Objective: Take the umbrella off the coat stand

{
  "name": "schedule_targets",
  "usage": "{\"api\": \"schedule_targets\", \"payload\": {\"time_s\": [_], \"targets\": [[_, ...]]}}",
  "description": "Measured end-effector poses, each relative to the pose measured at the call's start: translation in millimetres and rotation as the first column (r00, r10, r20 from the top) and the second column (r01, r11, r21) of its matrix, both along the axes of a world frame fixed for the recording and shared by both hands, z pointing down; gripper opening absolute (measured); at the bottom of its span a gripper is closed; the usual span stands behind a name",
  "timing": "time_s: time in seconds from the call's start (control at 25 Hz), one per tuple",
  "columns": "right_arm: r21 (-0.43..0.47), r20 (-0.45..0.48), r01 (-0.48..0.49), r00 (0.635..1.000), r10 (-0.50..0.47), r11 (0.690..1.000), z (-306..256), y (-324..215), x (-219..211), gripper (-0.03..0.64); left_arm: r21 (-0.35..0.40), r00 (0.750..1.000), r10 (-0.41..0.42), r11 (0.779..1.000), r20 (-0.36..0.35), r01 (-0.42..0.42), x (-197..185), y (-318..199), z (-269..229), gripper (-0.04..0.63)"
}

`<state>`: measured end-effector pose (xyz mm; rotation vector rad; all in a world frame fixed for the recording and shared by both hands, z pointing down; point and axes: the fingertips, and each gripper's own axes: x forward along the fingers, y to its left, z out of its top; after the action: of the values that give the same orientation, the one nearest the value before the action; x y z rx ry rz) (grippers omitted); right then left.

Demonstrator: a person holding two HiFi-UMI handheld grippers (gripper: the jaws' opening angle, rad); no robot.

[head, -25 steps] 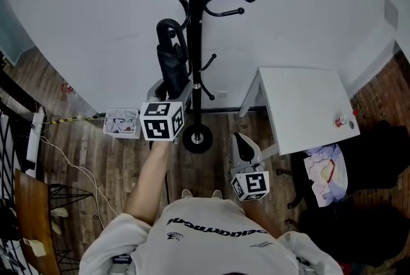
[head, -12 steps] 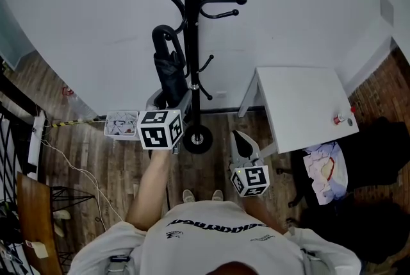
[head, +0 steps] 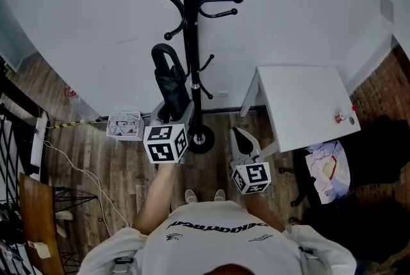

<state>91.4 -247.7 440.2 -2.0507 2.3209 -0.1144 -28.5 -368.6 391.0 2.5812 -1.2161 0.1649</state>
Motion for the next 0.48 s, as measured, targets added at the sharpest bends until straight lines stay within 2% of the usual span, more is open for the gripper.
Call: {"api": "schedule_targets", "payload": {"time_s": [0.16, 0.48], "targets": [[-0.005, 0.041, 0.013, 0.999, -0.013, 1.0, -2, 3, 3, -0.003, 0.001, 1.0, 0.011, 1.0, -0.003, -0.011, 5, 14, 13, 0.252], [0.016, 0.002, 0.022, 1.0, -0.022, 1.0, -2, 11, 0, -0.003, 0.015, 1.0, 0.023, 1.0, 0.001, -0.023, 13, 39, 33, 0.252]]}}
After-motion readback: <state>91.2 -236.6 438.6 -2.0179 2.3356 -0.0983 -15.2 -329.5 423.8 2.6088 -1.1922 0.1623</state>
